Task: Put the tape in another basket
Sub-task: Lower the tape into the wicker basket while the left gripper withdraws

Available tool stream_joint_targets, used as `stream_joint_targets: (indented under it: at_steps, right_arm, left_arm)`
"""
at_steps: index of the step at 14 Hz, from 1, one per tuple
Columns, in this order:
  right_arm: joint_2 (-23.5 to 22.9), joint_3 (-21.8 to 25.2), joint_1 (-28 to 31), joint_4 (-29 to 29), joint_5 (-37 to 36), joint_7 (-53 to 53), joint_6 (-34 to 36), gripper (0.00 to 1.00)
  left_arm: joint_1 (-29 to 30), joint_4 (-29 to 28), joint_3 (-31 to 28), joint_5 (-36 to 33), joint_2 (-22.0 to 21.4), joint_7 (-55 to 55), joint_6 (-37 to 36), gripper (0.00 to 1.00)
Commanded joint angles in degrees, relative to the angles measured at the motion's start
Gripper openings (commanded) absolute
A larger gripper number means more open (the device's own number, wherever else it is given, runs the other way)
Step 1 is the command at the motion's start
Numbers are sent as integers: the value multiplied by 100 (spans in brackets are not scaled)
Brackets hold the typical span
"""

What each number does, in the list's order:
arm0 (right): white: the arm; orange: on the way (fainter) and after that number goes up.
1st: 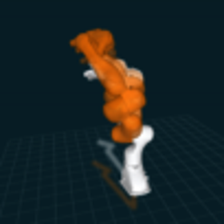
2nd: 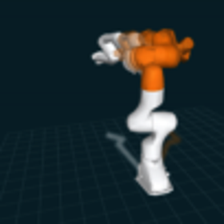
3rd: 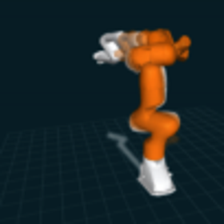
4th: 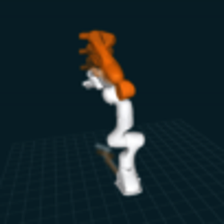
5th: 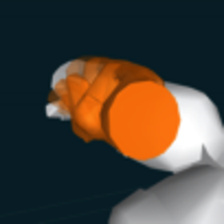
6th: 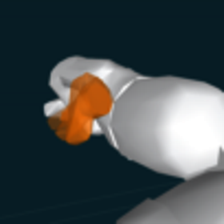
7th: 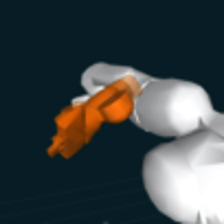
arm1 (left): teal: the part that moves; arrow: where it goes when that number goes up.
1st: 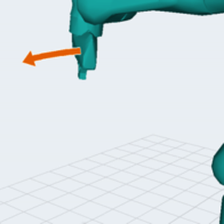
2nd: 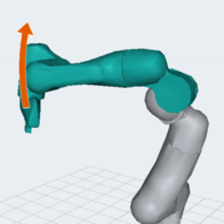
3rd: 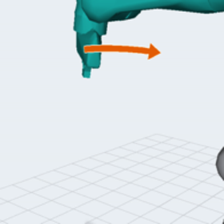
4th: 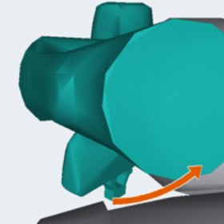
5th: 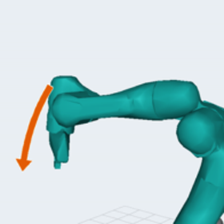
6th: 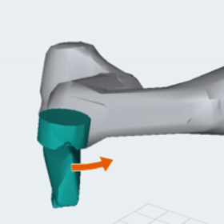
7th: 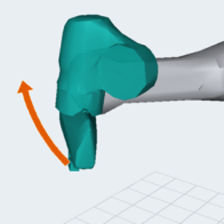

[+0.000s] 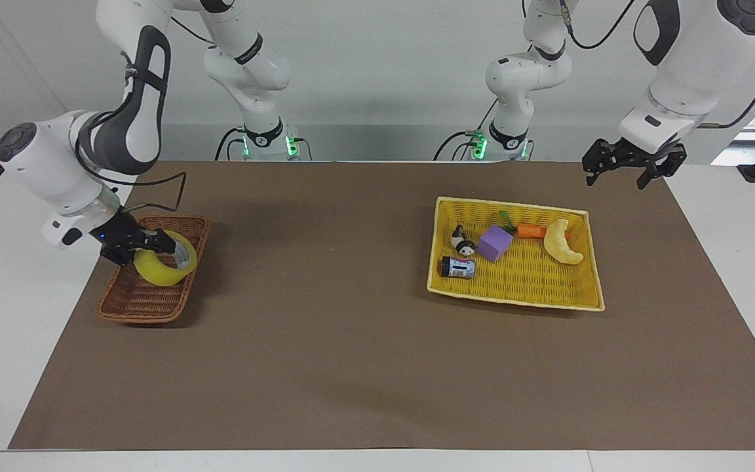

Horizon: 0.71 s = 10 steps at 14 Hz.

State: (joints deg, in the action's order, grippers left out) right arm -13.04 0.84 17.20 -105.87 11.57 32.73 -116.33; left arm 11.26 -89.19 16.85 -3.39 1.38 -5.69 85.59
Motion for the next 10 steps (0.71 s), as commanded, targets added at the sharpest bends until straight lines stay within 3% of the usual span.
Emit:
stream_joint_targets:
  at_steps: [1,2,5,7,8,10]
  right_arm:
    - [4,-84,283,-118,56,329,-47,0]
    - [21,-84,284,-145,56,348,-13,0]
    - [12,-84,363,-381,213,540,-30,0]
    - [-5,-84,372,-487,258,646,-56,0]
    - [-40,-84,372,-522,258,716,-83,9]
    - [-93,-84,346,-523,258,630,-83,72]
  left_arm:
    - [-44,42,20,-74,28,-28,-43,100]
    - [-158,33,-32,-92,20,-37,-60,100]
    - [-1186,33,-1138,-75,2,-2,-34,100]
    - [-1328,33,-1254,-74,-15,-11,-16,100]
    - [-1294,42,-1246,-66,-15,-2,-16,100]
    - [-1206,33,-1263,-66,-24,-11,-25,100]
